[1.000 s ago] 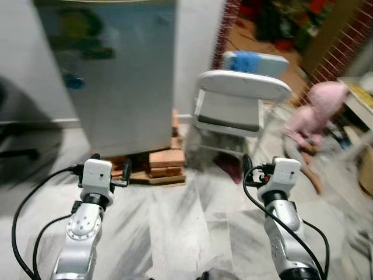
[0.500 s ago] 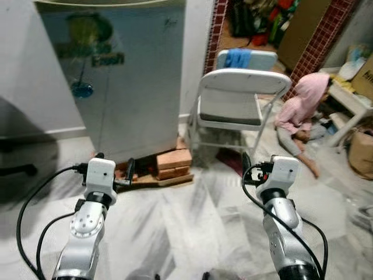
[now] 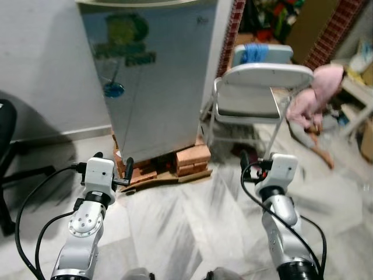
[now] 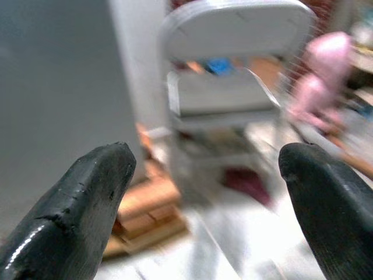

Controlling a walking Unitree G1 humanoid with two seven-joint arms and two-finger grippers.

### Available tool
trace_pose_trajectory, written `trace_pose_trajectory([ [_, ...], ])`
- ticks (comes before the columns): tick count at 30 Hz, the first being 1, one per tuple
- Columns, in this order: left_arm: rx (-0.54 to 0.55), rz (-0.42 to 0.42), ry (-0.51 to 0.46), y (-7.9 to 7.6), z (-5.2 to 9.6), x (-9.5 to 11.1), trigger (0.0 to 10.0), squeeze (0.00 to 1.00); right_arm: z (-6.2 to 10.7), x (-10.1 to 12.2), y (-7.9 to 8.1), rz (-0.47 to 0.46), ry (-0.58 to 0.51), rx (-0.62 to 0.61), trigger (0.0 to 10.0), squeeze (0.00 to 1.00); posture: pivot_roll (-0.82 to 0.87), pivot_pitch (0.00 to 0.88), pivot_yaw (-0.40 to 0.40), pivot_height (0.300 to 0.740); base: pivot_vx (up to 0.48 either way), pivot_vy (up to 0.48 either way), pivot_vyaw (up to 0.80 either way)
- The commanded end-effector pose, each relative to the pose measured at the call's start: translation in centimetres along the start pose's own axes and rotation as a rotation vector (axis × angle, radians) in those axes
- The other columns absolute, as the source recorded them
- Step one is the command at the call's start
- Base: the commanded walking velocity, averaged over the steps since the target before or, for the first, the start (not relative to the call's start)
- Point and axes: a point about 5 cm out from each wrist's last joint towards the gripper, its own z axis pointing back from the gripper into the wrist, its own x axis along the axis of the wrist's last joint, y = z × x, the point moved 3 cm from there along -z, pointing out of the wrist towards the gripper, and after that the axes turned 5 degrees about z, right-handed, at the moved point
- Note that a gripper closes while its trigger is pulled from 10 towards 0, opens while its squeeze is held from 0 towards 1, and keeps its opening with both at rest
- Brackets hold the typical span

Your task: Restocking fridge

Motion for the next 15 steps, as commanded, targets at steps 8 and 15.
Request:
trace_pose_trajectory([
  [8,0.006,-0.025,-0.007,1.04,0.13,0.38,10.0,0.00,-0.57,1.34,0.68,0.003,-0.046,0.022,10.0,0.00,0.10,0.058,-0.028,0.740,0.000,0.480,-0.60],
  [15,0.014,-0.015,-0.004,1.24,0.40,0.26,10.0,0.00,-0.41,1.27,0.57,0.007,-0.044,0.023,10.0,0.00,0.10,0.064,-0.032,0.740,0.000,0.480,0.00],
])
